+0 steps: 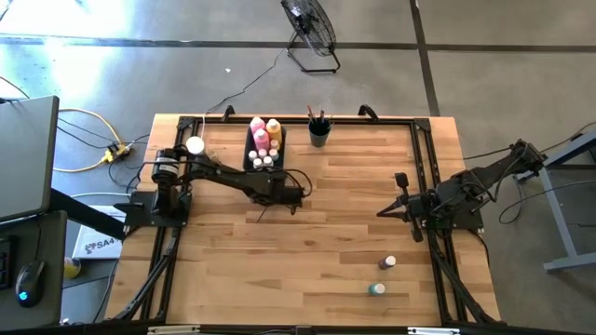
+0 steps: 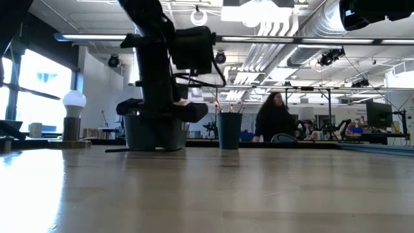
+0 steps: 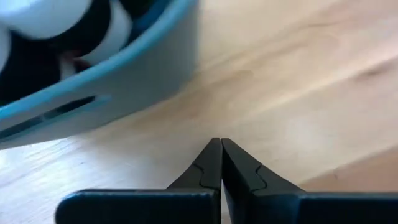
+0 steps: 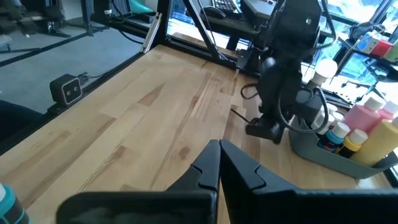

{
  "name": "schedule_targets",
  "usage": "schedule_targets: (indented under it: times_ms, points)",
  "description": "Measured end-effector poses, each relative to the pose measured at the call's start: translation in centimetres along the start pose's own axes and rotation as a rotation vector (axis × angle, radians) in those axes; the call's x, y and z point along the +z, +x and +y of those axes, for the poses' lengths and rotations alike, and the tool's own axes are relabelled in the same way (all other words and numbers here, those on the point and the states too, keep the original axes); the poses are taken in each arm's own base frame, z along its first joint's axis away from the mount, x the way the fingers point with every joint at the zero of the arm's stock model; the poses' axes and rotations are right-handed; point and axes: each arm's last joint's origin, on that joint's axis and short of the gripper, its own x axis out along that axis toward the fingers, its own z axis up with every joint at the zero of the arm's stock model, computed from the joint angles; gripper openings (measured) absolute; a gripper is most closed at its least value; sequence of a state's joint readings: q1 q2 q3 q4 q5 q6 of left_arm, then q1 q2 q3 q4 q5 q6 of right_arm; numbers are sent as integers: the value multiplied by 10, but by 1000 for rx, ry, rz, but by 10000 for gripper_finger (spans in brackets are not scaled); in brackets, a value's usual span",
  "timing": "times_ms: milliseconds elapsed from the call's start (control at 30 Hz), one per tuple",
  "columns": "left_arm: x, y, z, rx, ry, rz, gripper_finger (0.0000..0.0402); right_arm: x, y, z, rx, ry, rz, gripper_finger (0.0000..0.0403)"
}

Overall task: Pick & Place Paint Supplies
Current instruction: Put the silver paint brush into the green cup

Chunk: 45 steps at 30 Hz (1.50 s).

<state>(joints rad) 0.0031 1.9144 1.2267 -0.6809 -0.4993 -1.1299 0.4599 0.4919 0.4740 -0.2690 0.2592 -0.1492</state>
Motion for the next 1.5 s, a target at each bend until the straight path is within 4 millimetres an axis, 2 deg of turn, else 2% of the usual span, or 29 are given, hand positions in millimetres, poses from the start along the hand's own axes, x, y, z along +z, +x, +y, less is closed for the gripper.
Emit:
schedule_targets:
  times_ms: [200, 400, 633, 833, 933, 1167, 1267, 1500]
  points:
    - [15, -19, -16, -57, 66, -67, 0, -1, 0, 0, 2, 14, 14, 2]
    - [41, -46, -34, -119, 159, -170, 0, -1, 0, 0, 2, 22, 14, 2]
    - [78, -90, -51, -165, 284, -345, 0, -1, 0, 0, 10, 22, 12, 2]
    - [106, -128, -61, -227, 384, -480, 0, -1, 2, 3, 86, 21, 10, 2]
    - [118, -145, -68, -337, 431, -550, 0, 0, 7, 4, 78, 20, 13, 2]
    - [132, -174, -87, -766, 590, -726, 0, 0, 27, 5, 54, 11, 37, 2]
    - [133, -180, -90, -879, 647, -760, 0, 1, 32, 3, 15, 15, 37, 2]
    - [131, -187, -95, -1108, 701, -790, 0, 5, 33, -4, -224, 60, 11, 2]
